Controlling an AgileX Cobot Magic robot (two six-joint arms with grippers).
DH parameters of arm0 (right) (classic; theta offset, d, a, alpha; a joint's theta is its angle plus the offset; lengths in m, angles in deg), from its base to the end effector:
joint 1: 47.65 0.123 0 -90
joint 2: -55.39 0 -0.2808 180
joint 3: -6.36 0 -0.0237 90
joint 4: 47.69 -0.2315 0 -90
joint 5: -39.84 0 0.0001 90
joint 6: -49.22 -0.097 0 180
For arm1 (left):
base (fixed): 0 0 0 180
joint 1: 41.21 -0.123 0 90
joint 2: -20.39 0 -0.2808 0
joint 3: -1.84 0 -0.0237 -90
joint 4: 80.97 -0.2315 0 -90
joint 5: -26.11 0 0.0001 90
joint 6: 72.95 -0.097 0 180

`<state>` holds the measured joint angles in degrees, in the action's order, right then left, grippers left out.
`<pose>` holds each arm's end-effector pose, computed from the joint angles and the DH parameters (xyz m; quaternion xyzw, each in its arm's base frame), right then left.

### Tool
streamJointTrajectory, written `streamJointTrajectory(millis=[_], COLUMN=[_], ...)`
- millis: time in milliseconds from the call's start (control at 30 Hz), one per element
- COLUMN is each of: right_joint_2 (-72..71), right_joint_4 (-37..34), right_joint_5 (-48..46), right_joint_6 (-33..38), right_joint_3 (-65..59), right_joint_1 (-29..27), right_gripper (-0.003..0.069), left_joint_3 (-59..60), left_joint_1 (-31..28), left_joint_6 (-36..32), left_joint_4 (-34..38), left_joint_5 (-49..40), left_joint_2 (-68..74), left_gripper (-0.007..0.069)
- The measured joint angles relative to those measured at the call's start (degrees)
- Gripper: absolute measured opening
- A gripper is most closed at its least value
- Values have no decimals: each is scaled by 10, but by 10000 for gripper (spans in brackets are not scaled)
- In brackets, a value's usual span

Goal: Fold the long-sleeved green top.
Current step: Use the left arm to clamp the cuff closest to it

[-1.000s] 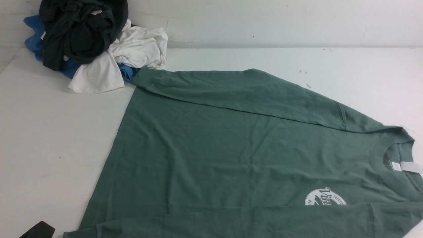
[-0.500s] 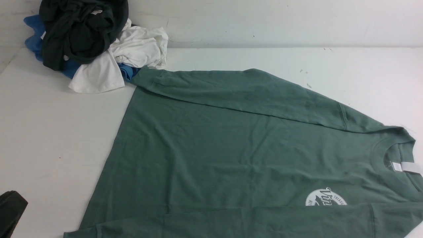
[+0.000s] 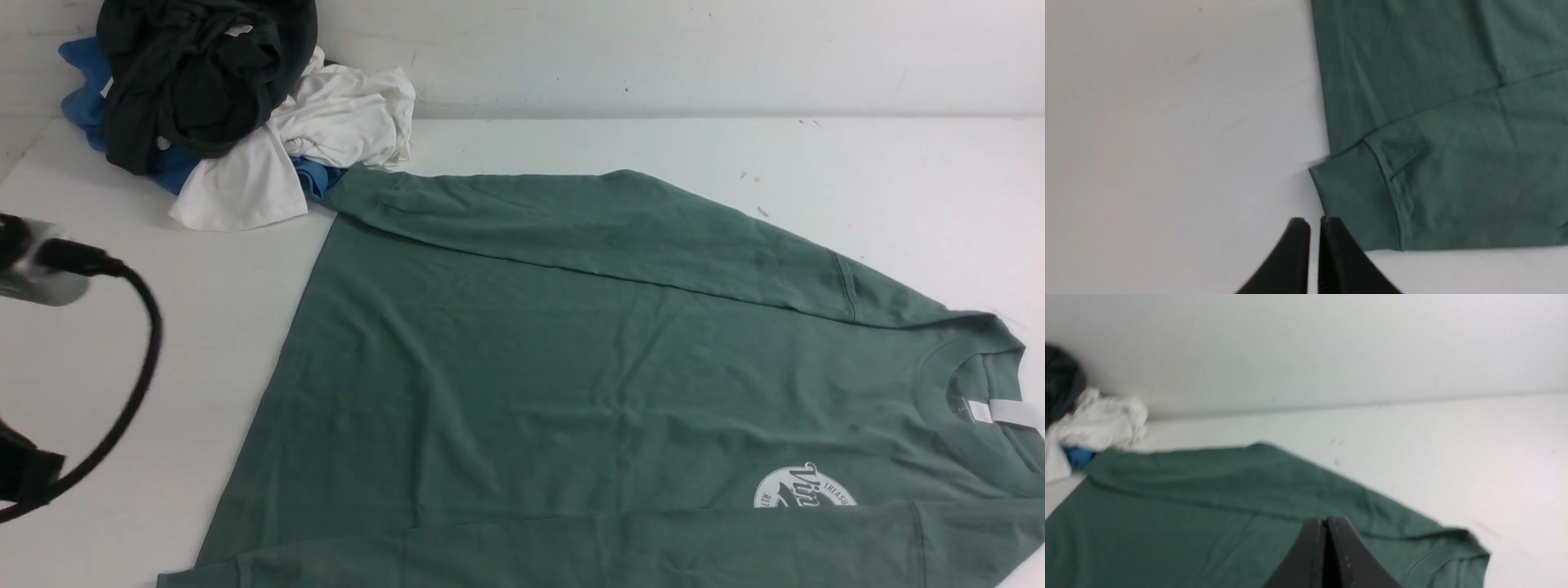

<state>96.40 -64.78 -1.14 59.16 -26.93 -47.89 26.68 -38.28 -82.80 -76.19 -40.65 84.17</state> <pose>0.0915 0.0183 0.3539 -0.0282 0.8359 0.0948 0.5398 0.1465 -0.0149 0.3163 0.1008 0.9710 -0.0280 0.2151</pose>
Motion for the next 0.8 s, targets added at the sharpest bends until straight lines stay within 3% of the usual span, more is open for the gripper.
streamJointTrajectory(millis=[267, 400, 667, 800], right_joint_2=[99, 111, 113, 113], right_joint_4=[-41, -36, -29, -29], right_joint_5=[-253, -292, -256, -242], right_joint_6=[69, 77, 80, 80], right_joint_3=[48, 26, 5, 5], right_joint_1=[130, 164, 178, 178], right_gripper=[-14, -14, -14, -14], left_joint_3=[85, 128, 159, 159], left_joint_1=[13, -9, -29, -29], left_joint_6=[20, 36, 50, 49], left_joint_4=[13, 11, 10, 28], left_joint_5=[63, 114, 252, 268], left_joint_2=[113, 142, 226, 271], left_gripper=[291, 390, 424, 424])
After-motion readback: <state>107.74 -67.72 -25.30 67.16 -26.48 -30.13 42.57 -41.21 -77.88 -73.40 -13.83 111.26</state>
